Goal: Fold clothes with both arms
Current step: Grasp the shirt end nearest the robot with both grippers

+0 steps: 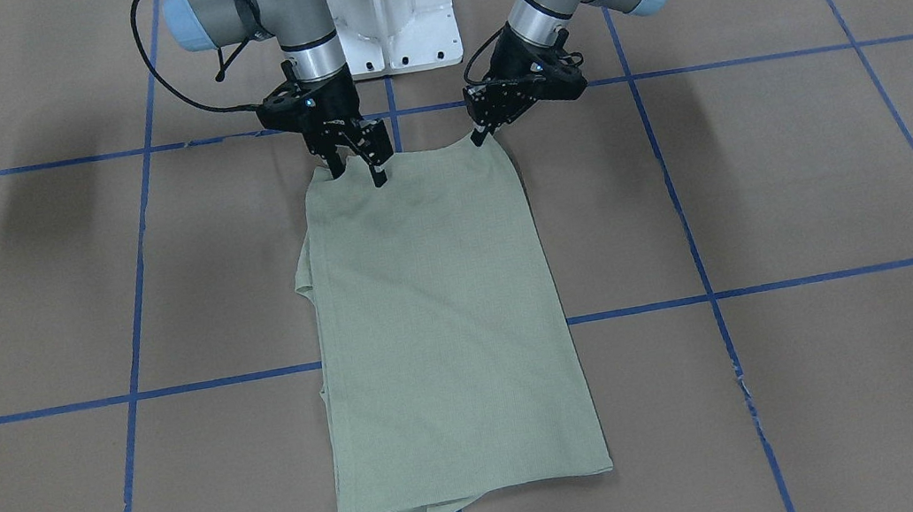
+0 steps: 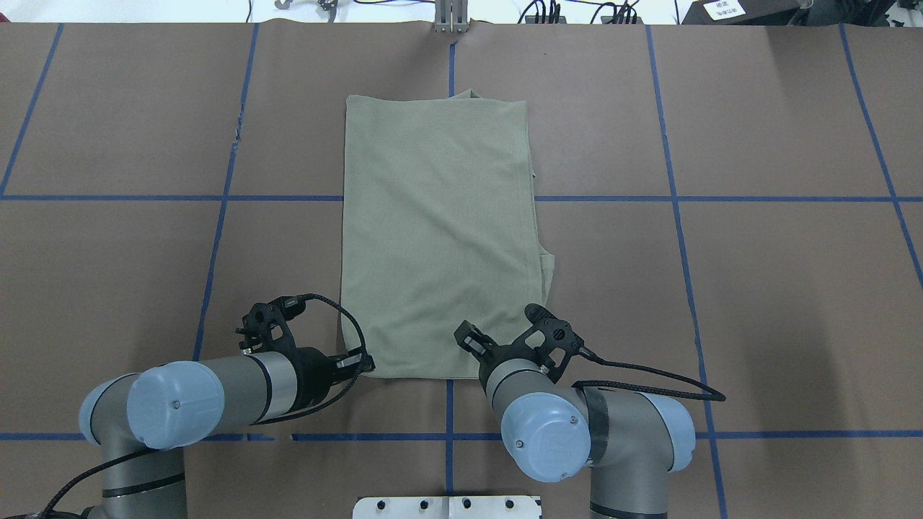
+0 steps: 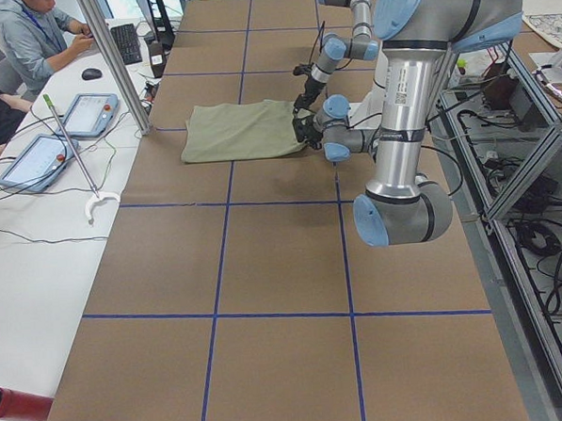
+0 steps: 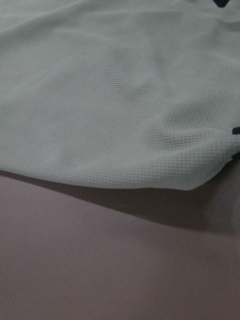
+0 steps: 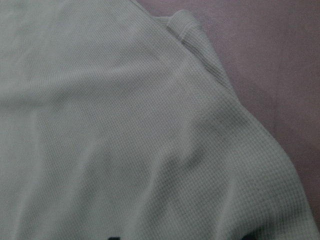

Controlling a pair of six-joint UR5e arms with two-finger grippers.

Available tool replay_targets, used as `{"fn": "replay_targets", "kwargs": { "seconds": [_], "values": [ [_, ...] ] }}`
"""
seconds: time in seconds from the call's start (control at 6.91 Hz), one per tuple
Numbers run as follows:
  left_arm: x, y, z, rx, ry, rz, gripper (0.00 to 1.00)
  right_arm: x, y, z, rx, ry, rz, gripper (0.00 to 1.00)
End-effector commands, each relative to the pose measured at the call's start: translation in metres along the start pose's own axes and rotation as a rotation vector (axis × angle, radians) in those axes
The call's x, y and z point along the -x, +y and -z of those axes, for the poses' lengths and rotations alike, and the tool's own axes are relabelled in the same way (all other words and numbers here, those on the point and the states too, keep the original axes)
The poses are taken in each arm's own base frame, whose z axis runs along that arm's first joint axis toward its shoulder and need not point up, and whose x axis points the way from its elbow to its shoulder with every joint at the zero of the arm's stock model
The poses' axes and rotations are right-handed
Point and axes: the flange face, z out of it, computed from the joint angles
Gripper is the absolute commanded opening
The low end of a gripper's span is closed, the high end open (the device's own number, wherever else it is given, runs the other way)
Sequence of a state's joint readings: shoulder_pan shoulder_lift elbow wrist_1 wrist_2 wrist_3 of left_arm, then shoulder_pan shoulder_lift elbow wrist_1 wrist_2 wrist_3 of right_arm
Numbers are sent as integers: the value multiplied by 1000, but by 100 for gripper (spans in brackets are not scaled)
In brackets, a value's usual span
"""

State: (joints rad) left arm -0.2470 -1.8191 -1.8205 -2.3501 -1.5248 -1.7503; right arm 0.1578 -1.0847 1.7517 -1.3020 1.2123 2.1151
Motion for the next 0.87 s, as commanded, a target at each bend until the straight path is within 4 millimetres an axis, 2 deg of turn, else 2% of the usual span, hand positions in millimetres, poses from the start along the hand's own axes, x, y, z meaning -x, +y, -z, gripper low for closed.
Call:
{"fn": "replay_targets", "kwargs": {
  "seconds": [0.0, 0.43, 0.72],
  "values": [
    [1, 0, 0, 0, -1, 0, 0, 6, -3, -1, -4, -9, -20, 1],
    [0, 1, 0, 2, 0, 0, 0, 6, -6, 1, -6, -11, -22, 0],
    [-4, 0, 4, 3, 8, -1, 0, 15, -10, 20, 10, -39, -34, 0]
  ]
}}
